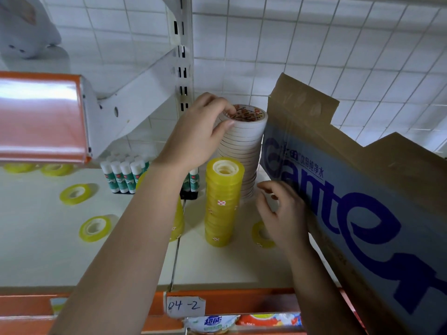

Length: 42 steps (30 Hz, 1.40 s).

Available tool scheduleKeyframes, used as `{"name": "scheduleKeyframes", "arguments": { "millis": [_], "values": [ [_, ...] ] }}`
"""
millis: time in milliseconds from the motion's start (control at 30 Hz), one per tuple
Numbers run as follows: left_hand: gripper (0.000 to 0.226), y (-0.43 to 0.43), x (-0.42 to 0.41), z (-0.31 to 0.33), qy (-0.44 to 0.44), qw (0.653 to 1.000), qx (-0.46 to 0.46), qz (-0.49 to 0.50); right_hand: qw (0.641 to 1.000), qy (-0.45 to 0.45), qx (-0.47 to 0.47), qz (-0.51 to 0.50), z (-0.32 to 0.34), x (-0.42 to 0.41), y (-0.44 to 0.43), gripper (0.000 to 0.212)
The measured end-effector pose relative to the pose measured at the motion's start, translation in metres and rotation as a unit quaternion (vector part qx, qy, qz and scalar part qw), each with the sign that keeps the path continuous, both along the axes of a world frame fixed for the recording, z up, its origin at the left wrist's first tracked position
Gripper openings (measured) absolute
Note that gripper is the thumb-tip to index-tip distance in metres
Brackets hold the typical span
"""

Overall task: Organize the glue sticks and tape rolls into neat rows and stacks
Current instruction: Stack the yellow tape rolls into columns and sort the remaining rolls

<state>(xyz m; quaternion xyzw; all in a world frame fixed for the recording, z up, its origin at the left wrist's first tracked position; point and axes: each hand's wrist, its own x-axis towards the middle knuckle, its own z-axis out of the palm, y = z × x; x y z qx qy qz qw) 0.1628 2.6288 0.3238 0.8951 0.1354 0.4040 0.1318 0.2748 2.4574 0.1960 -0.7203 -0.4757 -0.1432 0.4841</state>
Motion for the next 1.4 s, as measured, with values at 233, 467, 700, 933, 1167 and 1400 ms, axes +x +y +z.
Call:
{"name": "scheduleKeyframes", "arguments": {
  "millis": [233,467,700,933,1167,1400],
  "values": [
    [0.021,-0.022,-0.039,0.000,-0.020,0.999,-0.024,0.006,1.000,-0.009,0.024,0.006,0.009,-0.007,-0.009,0.008],
    [0.023,-0.043,-0.078,-0.012,-0.029,0.998,0.018,0.059,0.999,-0.005,0.036,0.020,0.018,-0.026,-0.028,0.008],
    [0.020,-0.056,-0.127,-0.035,-0.024,0.994,0.036,0.096,0.999,0.013,0.019,0.034,0.031,-0.068,-0.040,0.004],
    [0.023,-0.050,-0.191,-0.049,-0.004,0.991,0.035,0.130,0.997,-0.014,0.035,0.071,0.029,-0.127,-0.017,0.011],
    [0.031,-0.032,-0.296,-0.076,0.065,0.981,-0.002,0.183,0.990,0.027,0.007,0.141,0.009,-0.224,0.029,0.014],
    [0.031,0.003,-0.394,-0.093,0.083,0.961,0.002,0.265,0.979,0.003,-0.015,0.203,-0.003,-0.316,0.099,0.014]
  ]
}}
